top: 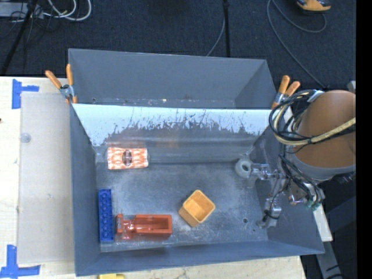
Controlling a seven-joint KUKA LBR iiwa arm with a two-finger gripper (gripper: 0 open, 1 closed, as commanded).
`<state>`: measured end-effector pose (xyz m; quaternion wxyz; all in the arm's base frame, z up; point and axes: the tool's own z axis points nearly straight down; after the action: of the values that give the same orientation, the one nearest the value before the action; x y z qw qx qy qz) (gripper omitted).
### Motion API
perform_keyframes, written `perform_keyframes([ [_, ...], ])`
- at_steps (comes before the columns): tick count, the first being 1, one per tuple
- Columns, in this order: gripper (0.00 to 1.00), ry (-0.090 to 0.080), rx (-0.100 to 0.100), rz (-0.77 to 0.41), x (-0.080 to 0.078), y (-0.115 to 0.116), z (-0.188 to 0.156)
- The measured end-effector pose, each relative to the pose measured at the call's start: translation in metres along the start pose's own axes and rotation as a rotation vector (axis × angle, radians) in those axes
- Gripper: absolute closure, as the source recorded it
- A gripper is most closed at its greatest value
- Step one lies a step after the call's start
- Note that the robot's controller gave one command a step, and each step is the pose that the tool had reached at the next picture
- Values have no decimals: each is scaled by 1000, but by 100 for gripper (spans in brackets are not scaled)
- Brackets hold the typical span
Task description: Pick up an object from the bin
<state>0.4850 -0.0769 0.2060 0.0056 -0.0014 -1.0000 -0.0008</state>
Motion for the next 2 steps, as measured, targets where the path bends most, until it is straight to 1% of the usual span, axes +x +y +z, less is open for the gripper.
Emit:
perform_keyframes([
  [1, 0, -6, 1, -1, -1, 0, -3],
  [2, 0, 1, 0, -30, -20, 6, -53],
])
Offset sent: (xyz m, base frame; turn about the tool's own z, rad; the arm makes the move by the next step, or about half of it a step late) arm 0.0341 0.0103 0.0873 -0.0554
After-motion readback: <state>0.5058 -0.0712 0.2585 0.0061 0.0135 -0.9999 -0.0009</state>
